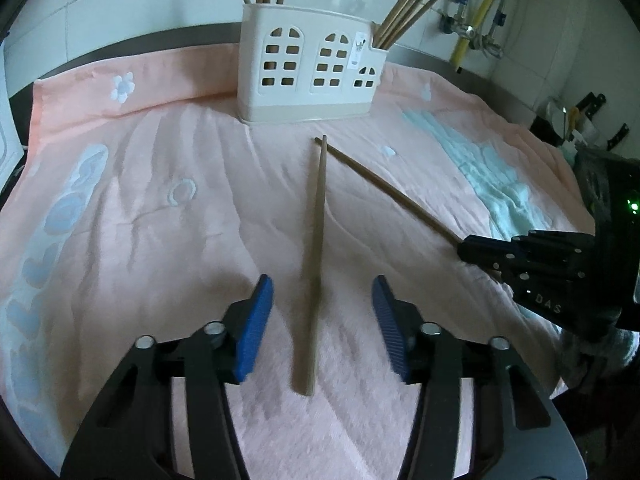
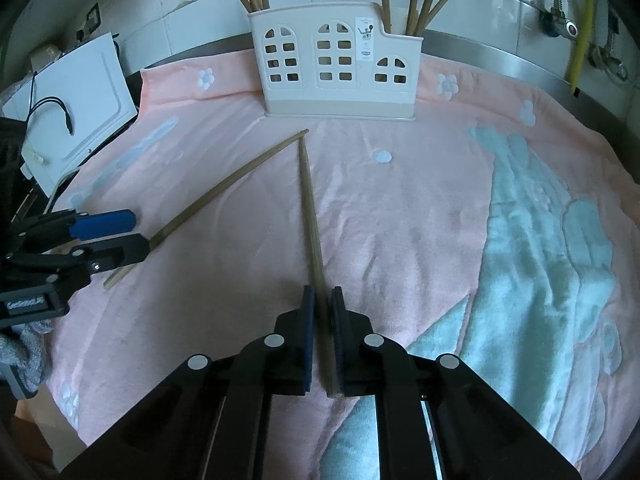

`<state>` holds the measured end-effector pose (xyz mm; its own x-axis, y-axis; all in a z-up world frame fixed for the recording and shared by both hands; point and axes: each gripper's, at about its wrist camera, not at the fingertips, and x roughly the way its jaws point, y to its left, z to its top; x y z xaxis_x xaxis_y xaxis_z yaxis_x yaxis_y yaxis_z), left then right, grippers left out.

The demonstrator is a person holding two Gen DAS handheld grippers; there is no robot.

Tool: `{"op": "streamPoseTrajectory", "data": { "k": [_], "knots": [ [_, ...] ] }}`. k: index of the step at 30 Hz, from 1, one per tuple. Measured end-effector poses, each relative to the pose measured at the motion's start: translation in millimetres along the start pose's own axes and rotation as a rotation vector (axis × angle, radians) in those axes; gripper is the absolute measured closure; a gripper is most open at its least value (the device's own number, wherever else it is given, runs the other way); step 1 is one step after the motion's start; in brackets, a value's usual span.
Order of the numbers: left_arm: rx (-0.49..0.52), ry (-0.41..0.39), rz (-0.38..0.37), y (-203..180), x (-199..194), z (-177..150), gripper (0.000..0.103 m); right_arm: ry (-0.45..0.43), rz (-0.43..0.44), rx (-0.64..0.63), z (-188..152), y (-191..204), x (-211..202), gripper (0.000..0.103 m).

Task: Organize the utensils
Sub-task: 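Reach down and grasp the last chopstick with the right tool while the left tool grasps one, then lift the chopstick over the holder with the right tool while the left tool lifts its own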

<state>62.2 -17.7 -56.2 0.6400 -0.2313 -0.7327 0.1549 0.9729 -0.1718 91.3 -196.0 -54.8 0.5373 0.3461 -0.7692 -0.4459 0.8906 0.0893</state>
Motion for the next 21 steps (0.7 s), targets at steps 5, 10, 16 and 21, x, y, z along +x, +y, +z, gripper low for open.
{"op": "streamPoseTrajectory", "data": {
  "k": [5, 10, 16, 21],
  "knots": [
    [-0.009, 0.023, -0.006, 2, 10, 3, 0.077, -0.001, 0.012, 0.005, -3, 1, -3, 0.095],
    [-0.012, 0.046, 0.004, 3, 17, 1, 0.080, -0.003, 0.012, 0.013, -4, 2, -4, 0.095],
    [0.024, 0.052, 0.046, -4, 20, 1, 0.090, -0.007, 0.007, 0.014, -6, 2, -4, 0.095],
    [0.007, 0.037, 0.039, -4, 14, 5, 0.097, -0.025, 0.015, 0.020, -6, 4, -10, 0.096]
  ]
}}
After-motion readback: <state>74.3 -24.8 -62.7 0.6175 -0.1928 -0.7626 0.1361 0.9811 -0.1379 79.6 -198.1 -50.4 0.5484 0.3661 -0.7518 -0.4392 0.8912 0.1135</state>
